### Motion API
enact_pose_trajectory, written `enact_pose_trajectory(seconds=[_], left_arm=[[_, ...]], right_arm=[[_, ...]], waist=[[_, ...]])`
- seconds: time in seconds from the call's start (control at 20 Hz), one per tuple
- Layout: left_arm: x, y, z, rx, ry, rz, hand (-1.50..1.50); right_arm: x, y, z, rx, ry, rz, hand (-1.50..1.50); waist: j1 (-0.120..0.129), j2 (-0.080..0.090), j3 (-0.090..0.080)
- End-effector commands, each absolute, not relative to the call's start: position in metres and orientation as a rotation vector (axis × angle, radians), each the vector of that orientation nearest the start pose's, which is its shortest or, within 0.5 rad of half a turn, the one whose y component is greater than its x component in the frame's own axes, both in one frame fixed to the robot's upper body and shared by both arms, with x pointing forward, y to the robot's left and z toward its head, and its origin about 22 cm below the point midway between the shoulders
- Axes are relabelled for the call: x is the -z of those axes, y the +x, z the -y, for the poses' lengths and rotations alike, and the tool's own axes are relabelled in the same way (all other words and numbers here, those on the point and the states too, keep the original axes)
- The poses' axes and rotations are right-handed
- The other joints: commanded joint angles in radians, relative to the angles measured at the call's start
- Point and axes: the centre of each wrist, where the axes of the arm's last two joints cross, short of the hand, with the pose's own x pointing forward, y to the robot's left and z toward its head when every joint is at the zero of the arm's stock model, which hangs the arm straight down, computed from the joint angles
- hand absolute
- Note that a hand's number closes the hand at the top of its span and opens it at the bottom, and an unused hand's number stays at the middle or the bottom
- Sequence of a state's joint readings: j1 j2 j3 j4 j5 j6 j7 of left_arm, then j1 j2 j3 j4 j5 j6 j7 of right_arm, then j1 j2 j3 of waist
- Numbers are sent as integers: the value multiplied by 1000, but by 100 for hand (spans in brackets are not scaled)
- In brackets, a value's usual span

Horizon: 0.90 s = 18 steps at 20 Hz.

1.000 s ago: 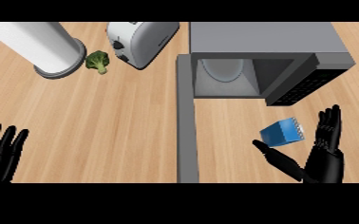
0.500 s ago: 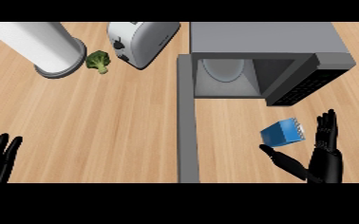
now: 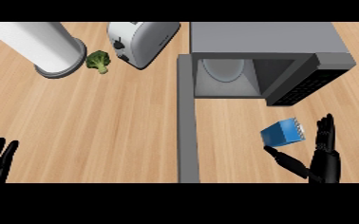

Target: Pick up the milk, place it into the microwave and close the microwave

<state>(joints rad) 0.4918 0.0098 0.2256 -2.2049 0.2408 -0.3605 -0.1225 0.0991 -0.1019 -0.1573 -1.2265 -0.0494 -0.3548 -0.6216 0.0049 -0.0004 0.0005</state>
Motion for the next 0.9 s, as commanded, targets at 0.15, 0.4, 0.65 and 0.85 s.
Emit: enact_pose_trajectory(seconds=[0.15, 0.4, 0.65, 0.85], left_arm=[[-63, 111, -314, -7, -11, 1919, -150], [-89, 110, -305, -21, 6, 1910, -150], [-66, 107, -307, -13, 5, 1911, -150], [-83, 99, -311, -21, -11, 1919, -150]], right_arm=[[104, 202, 317, 177, -558, 1678, -150], [141, 193, 308, 168, -484, 1667, -150], [139, 209, 321, 202, -418, 1668, -150], [150, 204, 309, 237, -468, 1711, -150]], waist=[[0, 0, 0], [2, 1, 0], [2, 0, 0], [2, 0, 0]])
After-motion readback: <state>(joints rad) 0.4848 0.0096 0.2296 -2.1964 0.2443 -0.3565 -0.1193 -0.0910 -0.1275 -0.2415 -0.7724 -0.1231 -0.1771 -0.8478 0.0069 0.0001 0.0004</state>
